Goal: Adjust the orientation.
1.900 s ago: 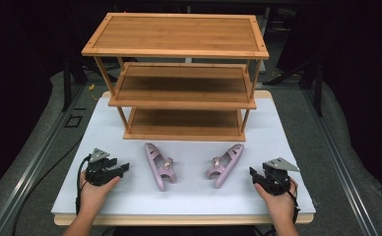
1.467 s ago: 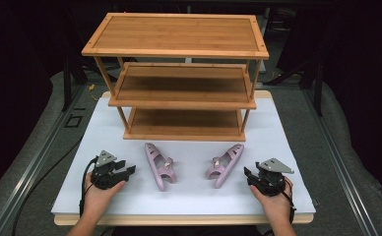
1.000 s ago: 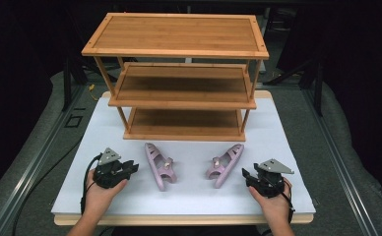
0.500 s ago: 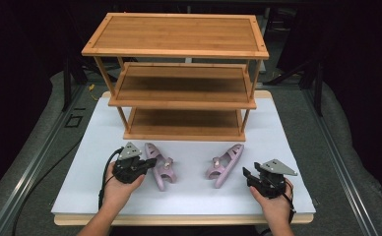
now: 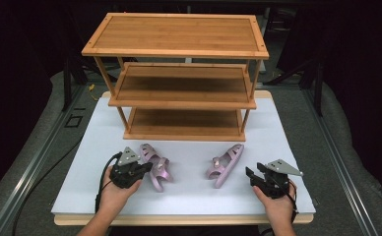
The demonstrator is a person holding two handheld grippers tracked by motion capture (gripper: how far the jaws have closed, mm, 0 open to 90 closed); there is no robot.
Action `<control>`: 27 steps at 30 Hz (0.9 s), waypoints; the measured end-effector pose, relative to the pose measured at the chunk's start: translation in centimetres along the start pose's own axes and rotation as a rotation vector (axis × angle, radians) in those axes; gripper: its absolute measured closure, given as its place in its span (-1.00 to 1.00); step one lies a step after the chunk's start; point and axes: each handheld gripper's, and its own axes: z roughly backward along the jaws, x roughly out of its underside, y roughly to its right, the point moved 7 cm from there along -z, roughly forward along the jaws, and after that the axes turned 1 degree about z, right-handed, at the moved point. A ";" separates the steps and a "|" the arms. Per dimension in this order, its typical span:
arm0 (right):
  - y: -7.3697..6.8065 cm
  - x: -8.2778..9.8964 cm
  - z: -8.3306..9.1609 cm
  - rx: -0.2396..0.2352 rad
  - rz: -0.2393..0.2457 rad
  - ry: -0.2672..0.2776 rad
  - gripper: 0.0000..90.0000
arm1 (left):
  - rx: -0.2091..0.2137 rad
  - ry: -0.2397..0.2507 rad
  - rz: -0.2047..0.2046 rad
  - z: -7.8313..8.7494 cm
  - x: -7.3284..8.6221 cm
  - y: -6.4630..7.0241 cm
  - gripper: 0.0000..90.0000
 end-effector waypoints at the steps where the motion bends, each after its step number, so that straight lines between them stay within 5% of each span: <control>1: 0.1 -0.1 0.1 0.001 -0.004 0.006 0.13 | -0.006 -0.015 0.003 0.1 0.3 -0.3 1.00; 3: 0.2 -0.3 0.2 -0.004 -0.017 0.017 0.13 | -0.036 -0.062 0.003 0.0 1.5 -1.2 1.00; 9: -0.2 -0.3 0.1 -0.016 -0.008 0.008 0.13 | -0.023 -0.079 0.134 0.3 4.3 -2.9 1.00; 18: 0.0 -0.2 0.0 -0.008 -0.011 0.013 0.12 | -0.089 -0.072 0.164 1.8 4.6 -4.1 0.94; 19: 0.0 -0.1 0.0 -0.010 -0.016 0.009 0.12 | -0.091 -0.057 0.192 2.3 4.6 -4.0 0.90; 25: -0.1 -0.2 0.0 -0.012 -0.019 0.009 0.11 | -0.110 -0.026 0.213 3.5 4.1 -3.8 0.58; 27: -0.1 -0.2 0.0 -0.012 -0.021 0.013 0.11 | -0.091 0.011 0.242 4.4 3.9 -3.7 0.30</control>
